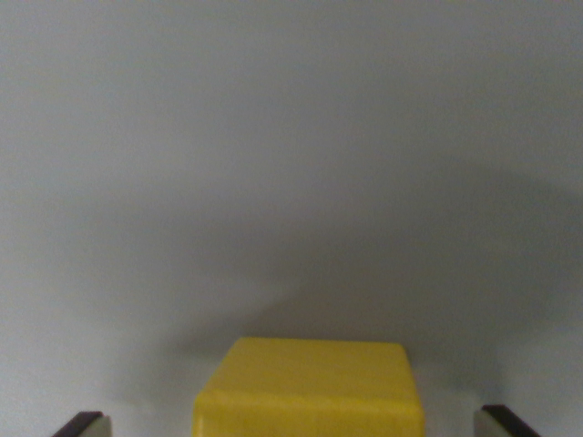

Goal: Pick yellow cube

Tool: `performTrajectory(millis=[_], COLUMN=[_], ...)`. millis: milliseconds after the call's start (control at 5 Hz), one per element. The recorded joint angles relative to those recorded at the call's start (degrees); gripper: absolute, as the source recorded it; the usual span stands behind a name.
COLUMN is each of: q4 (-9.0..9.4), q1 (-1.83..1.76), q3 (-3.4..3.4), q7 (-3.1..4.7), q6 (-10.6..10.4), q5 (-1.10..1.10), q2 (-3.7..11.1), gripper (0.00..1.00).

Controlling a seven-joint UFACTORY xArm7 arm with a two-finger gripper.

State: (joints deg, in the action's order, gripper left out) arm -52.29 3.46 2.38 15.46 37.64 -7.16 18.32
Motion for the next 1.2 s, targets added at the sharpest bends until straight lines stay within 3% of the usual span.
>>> performTrajectory(millis=[200, 1200], q4=[0.0, -0.52], q1=[0.0, 0.0], q3=[0.0, 0.02], q7=[0.0, -0.07], q6=[0.0, 0.78], q5=[0.0, 0.05], q2=[0.0, -0.27], gripper=[1.0, 1.0])
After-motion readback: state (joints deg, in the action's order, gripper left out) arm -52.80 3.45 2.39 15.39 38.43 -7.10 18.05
